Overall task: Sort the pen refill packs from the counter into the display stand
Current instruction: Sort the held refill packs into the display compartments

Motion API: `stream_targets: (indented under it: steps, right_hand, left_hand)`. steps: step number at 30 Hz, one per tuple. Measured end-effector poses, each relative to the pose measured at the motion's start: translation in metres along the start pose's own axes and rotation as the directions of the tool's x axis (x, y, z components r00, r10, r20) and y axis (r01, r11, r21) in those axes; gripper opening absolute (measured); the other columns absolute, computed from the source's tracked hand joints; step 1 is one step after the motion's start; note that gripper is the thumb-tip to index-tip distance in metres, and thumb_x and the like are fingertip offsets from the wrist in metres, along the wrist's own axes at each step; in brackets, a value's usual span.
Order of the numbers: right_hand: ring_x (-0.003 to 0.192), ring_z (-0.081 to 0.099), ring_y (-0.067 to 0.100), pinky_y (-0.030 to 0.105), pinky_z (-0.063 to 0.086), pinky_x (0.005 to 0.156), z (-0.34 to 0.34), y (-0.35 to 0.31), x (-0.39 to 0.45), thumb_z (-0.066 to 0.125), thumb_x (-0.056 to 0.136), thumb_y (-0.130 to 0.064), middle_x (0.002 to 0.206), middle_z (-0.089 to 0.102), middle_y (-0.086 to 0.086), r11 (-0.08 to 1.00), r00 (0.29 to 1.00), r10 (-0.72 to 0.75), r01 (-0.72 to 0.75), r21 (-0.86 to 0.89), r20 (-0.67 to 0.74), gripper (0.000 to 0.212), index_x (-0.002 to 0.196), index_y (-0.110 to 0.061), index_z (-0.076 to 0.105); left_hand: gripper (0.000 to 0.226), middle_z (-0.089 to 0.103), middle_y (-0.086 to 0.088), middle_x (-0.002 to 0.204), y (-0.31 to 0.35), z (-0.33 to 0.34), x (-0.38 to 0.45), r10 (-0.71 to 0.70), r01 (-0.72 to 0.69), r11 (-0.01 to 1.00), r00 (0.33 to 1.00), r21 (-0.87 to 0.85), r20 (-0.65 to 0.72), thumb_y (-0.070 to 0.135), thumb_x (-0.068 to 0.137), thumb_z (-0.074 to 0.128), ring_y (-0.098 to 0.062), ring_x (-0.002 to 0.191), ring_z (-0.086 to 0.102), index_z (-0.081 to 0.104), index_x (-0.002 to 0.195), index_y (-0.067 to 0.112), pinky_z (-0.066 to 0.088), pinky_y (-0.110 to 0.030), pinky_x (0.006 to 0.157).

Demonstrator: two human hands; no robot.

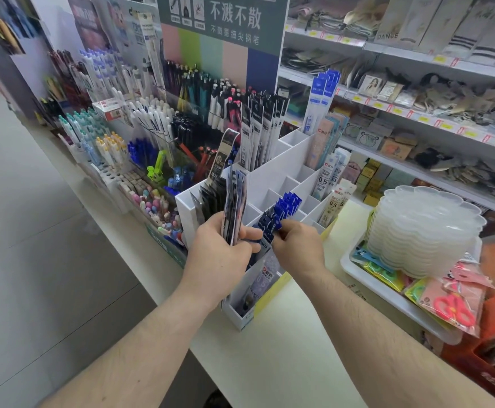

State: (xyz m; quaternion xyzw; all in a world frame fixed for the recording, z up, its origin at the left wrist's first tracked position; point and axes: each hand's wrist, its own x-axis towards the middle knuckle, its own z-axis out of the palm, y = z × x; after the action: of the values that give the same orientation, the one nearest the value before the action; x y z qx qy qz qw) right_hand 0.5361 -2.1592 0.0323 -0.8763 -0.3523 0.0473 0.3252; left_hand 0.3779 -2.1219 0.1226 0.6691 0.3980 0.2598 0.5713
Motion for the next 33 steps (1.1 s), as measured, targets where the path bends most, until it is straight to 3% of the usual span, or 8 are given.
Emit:
stream_targets:
  steps: [5,9,15,24,28,33]
  right_hand:
    - [0.064,0.053,0.011,0.026,0.039,0.063,-0.005,0.007,-0.002,0.064,0.087,-0.018,0.070,0.060,-0.015,0.981,0.999,0.039,-0.043,0.190,0.028,0.010,0.079,-0.024,0.063]
    - [0.074,0.060,0.019,0.030,0.048,0.068,-0.003,0.007,0.002,0.062,0.089,-0.019,0.076,0.066,-0.005,0.973,0.997,0.074,-0.080,0.218,0.034,0.010,0.086,-0.016,0.071]
    - [0.076,0.062,0.026,0.036,0.053,0.070,-0.002,0.007,0.006,0.056,0.093,-0.023,0.080,0.071,0.004,0.990,0.997,0.081,-0.082,0.117,0.015,0.018,0.088,-0.015,0.072]
    - [0.086,0.064,0.034,0.037,0.053,0.070,0.000,-0.006,0.005,0.054,0.094,-0.020,0.090,0.071,0.010,0.981,0.999,0.003,0.006,-0.192,0.048,0.020,0.096,-0.013,0.073]
    - [0.092,0.063,0.034,0.038,0.053,0.074,-0.004,-0.014,0.003,0.052,0.091,-0.013,0.094,0.070,0.010,0.971,0.991,0.065,-0.037,-0.236,0.113,0.021,0.100,-0.015,0.071]
    - [0.090,0.065,0.033,0.039,0.056,0.075,-0.007,-0.015,0.006,0.054,0.090,-0.013,0.093,0.072,0.009,0.979,0.985,0.102,-0.074,-0.192,0.138,0.021,0.098,-0.015,0.073]
  left_hand:
    - [0.037,0.075,0.007,0.085,-0.002,-0.003,0.000,0.003,-0.003,1.000,1.000,-0.004,0.002,-0.012,0.085,0.049,-0.006,0.079,0.073,0.056,0.079,0.023,0.045,-0.020,0.057]
    - [0.037,0.074,0.007,0.086,-0.003,-0.002,0.000,0.000,0.000,1.000,1.000,0.010,0.019,-0.012,0.086,0.050,-0.006,0.079,0.072,0.056,0.080,0.024,0.046,-0.016,0.053]
    - [0.038,0.074,0.009,0.085,-0.005,-0.002,0.000,0.007,-0.008,1.000,0.999,0.026,0.034,-0.010,0.087,0.050,-0.003,0.079,0.072,0.054,0.083,0.027,0.047,-0.017,0.055]
    - [0.038,0.074,0.009,0.087,-0.006,-0.002,0.003,0.005,-0.006,1.000,0.999,0.009,0.049,-0.010,0.088,0.050,-0.004,0.080,0.072,0.053,0.085,0.028,0.048,-0.017,0.055]
    - [0.037,0.074,0.008,0.088,-0.005,0.000,0.004,0.005,-0.005,1.000,0.998,-0.006,0.065,-0.008,0.088,0.051,-0.005,0.082,0.072,0.054,0.086,0.029,0.047,-0.011,0.052]
    - [0.034,0.074,0.007,0.089,-0.007,0.000,0.007,0.002,0.000,1.000,0.996,-0.024,0.084,-0.008,0.088,0.053,-0.009,0.082,0.072,0.055,0.086,0.026,0.046,-0.020,0.058]
